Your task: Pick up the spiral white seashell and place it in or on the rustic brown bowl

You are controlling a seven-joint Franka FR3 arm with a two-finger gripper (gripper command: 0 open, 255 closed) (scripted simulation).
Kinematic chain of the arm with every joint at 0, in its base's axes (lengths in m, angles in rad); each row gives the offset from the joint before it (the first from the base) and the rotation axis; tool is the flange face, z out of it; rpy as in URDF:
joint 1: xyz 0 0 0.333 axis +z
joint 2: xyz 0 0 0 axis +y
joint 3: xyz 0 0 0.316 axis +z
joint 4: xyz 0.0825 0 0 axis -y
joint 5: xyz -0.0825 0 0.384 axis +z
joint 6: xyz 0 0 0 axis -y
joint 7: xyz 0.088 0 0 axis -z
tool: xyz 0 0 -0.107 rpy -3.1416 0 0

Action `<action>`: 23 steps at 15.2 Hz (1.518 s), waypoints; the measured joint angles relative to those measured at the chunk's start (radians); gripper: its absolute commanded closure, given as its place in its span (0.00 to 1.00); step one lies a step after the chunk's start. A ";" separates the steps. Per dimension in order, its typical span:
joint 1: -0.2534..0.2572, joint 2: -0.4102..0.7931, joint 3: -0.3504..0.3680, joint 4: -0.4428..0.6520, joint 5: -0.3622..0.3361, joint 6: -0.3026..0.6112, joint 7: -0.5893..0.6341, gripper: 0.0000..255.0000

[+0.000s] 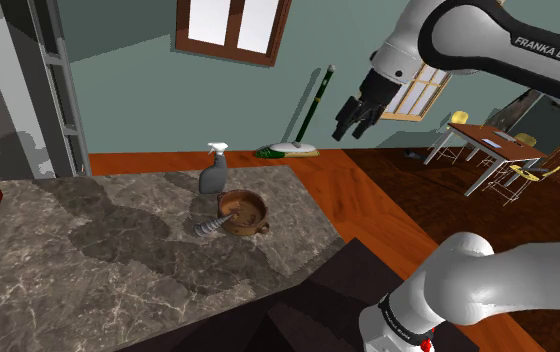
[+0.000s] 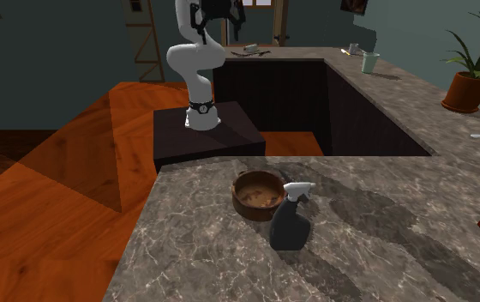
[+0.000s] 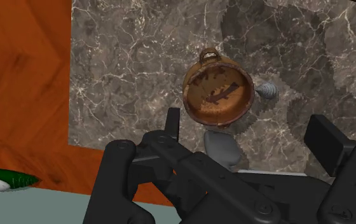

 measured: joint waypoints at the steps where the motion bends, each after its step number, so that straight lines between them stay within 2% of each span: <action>1: 0.004 0.039 0.008 0.016 0.000 0.012 0.002 0.00; 14: 0.056 0.509 0.118 0.192 -0.024 0.150 0.069 0.00; 23: 0.109 0.879 0.164 0.436 -0.086 0.161 0.126 0.00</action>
